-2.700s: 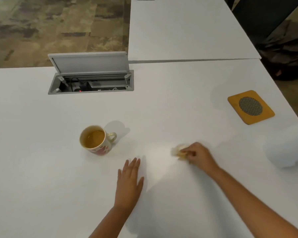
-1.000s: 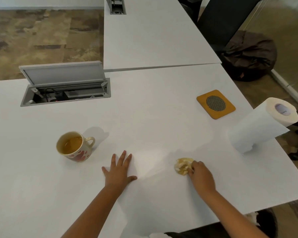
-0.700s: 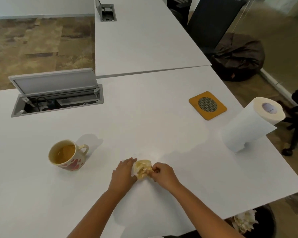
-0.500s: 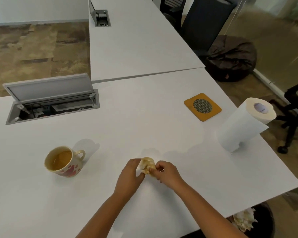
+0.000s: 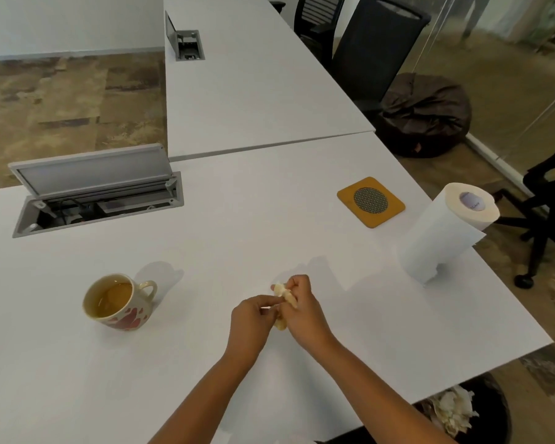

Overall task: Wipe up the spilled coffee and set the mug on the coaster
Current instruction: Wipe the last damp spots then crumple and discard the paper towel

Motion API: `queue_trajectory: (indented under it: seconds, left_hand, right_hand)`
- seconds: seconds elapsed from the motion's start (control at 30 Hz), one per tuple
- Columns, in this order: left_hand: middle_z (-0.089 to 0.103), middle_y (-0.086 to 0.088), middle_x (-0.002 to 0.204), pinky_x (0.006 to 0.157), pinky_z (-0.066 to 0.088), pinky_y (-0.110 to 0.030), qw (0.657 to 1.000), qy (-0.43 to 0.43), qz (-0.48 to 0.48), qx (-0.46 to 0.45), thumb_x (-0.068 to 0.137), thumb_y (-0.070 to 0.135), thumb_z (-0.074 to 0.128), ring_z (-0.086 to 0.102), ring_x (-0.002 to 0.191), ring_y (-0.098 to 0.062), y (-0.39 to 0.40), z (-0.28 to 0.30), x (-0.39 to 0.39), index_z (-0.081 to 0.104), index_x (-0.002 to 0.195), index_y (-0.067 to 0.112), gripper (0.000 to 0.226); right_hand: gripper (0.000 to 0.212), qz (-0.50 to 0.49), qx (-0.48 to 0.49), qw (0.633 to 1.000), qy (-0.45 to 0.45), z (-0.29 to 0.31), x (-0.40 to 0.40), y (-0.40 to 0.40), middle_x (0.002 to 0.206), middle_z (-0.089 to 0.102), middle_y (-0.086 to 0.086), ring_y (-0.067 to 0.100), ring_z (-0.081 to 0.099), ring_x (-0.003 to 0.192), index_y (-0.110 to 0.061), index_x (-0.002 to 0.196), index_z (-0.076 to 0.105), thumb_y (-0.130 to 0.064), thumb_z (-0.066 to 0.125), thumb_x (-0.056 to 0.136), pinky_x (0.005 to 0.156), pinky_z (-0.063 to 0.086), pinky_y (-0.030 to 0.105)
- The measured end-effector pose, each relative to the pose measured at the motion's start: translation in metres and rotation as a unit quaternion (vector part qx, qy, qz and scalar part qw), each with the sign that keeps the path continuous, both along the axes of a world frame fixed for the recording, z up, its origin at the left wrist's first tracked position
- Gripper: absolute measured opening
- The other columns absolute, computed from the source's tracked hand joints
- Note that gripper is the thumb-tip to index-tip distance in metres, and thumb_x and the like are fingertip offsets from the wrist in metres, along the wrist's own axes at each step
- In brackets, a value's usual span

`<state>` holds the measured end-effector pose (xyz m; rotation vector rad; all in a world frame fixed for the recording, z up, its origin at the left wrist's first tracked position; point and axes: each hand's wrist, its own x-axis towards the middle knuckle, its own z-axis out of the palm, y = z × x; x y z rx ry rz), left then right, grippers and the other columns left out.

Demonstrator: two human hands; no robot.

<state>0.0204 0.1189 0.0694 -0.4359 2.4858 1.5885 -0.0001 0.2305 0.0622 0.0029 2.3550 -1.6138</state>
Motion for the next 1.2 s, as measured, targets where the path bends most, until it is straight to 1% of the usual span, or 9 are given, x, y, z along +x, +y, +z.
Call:
queue_trajectory:
  seconds: [0.13,0.33,0.43,0.57,0.7,0.8,1.0,1.1,1.2]
  left_hand:
    - [0.071,-0.016,0.085,0.065,0.056,-0.024,0.965,-0.086,0.111,0.223,0.085,0.0,0.055,0.069,0.075,-0.022,-0.005,0.016,-0.005,0.068,0.092,0.001,0.015]
    - [0.069,-0.02,0.079,0.067,0.057,-0.035,0.88,-0.144,0.122,0.436,0.091,0.008,0.041,0.07,0.074,-0.027,0.003,0.052,-0.009,0.056,0.103,0.005,0.02]
    - [0.069,-0.021,0.101,0.089,0.051,-0.04,0.911,-0.141,0.044,0.386,0.094,0.016,0.038,0.066,0.093,-0.03,0.014,0.067,-0.011,0.054,0.115,0.005,0.028]
    - [0.069,-0.013,0.105,0.095,0.049,-0.037,0.953,-0.116,-0.044,0.277,0.096,0.02,0.038,0.066,0.096,-0.022,0.036,0.094,-0.016,0.052,0.116,0.014,0.024]
    - [0.069,-0.005,0.103,0.093,0.049,-0.032,0.967,-0.062,-0.162,0.185,0.092,0.016,0.045,0.066,0.096,-0.014,0.071,0.12,-0.018,0.059,0.106,0.022,0.02]
    - [0.072,0.0,0.096,0.082,0.051,-0.024,0.952,-0.008,-0.257,0.169,0.089,0.011,0.048,0.068,0.09,-0.009,0.1,0.134,-0.015,0.062,0.096,0.026,0.022]
    - [0.062,0.015,0.115,0.09,0.049,-0.016,0.892,0.111,-0.404,0.17,0.087,-0.003,0.041,0.058,0.11,-0.001,0.158,0.147,0.007,0.058,0.105,0.036,0.046]
    - [0.044,0.028,0.134,0.1,0.031,-0.005,0.81,0.192,-0.53,0.158,0.079,0.005,0.04,0.038,0.125,0.011,0.188,0.159,0.031,0.045,0.119,0.048,0.058]
    - [0.036,0.016,0.146,0.109,0.023,-0.01,0.724,0.241,-0.623,0.169,0.078,0.005,0.041,0.027,0.134,0.007,0.221,0.163,0.063,0.038,0.136,0.034,0.065]
  right_hand:
    - [0.039,0.077,0.021,0.992,0.1,-0.005,0.015,-0.006,0.123,0.046,-0.015,0.002,0.046,0.117,-0.026,0.131,0.036,-0.021,0.043,0.093,0.094,0.042,0.013]
    - [0.02,0.018,0.044,0.975,0.217,0.006,0.007,0.012,0.099,0.048,-0.012,0.004,0.052,0.094,-0.018,0.101,0.056,-0.033,0.045,0.092,0.077,0.046,0.016]
    - [0.031,-0.066,0.053,0.972,0.221,0.018,-0.004,0.022,0.075,0.049,-0.007,0.009,0.051,0.069,-0.02,0.076,0.049,-0.045,0.041,0.094,0.064,0.045,0.025]
    - [0.054,-0.145,0.123,0.954,0.233,0.034,-0.008,0.037,0.058,0.043,-0.012,0.009,0.045,0.057,-0.021,0.064,0.043,-0.069,0.026,0.083,0.053,0.041,0.024]
    - [0.056,-0.231,0.02,0.949,0.214,0.049,-0.002,0.069,0.049,0.052,-0.014,0.01,0.06,0.054,-0.018,0.067,0.062,-0.058,0.028,0.086,0.057,0.052,0.024]
    - [0.051,-0.311,-0.052,0.927,0.203,0.061,0.009,0.099,0.04,0.049,-0.014,0.005,0.059,0.049,-0.022,0.052,0.05,-0.052,0.027,0.087,0.058,0.05,0.021]
    - [0.027,-0.451,-0.114,0.834,0.296,0.107,0.047,0.159,0.067,0.053,-0.014,0.004,0.049,0.064,-0.023,0.077,0.048,-0.033,0.028,0.093,0.063,0.042,0.015]
    - [0.019,-0.483,-0.012,0.744,0.461,0.137,0.089,0.187,0.087,0.052,0.004,0.011,0.052,0.078,-0.025,0.104,0.041,-0.015,0.027,0.097,0.071,0.044,0.019]
    - [0.022,-0.497,0.094,0.652,0.564,0.153,0.132,0.212,0.092,0.053,0.004,0.02,0.053,0.075,-0.023,0.109,0.04,-0.009,0.028,0.096,0.067,0.045,0.029]
